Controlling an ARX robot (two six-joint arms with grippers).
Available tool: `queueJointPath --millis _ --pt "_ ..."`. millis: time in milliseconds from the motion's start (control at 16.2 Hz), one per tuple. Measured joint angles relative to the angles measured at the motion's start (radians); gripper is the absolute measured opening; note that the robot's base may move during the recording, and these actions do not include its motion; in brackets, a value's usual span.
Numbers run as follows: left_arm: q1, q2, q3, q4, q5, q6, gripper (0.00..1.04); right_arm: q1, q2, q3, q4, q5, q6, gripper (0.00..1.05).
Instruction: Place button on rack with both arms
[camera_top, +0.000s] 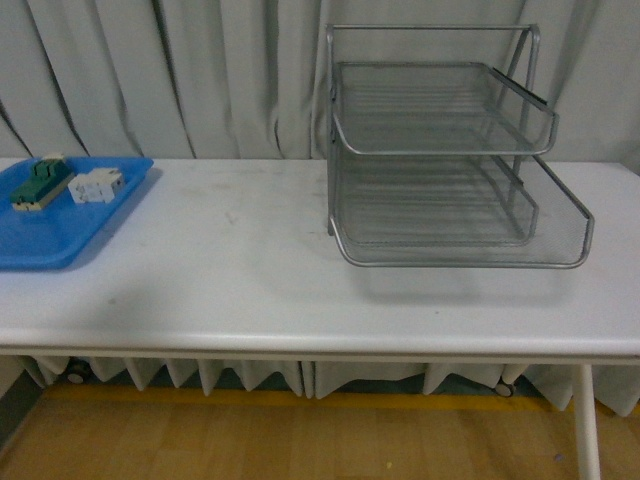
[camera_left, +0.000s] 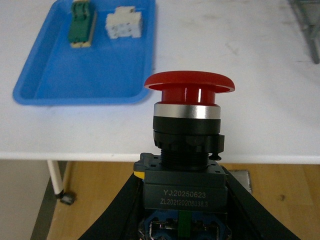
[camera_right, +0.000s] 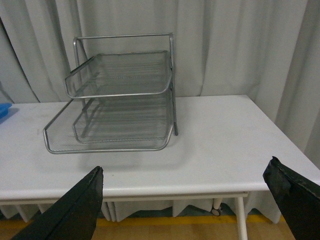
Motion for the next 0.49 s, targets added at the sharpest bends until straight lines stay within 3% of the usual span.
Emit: queueJointPath --millis 247,495 --pt "-0.145 0.084 0.072 0.006 -0.054 -0.020 0.36 0.000 0.000 0.000 0.001 -0.001 0.000 0.98" --pt "-0.407 0.301 0.362 -0.014 -0.083 -0.027 0.36 0.000 0.000 0.000 0.001 -0.001 0.000 0.98"
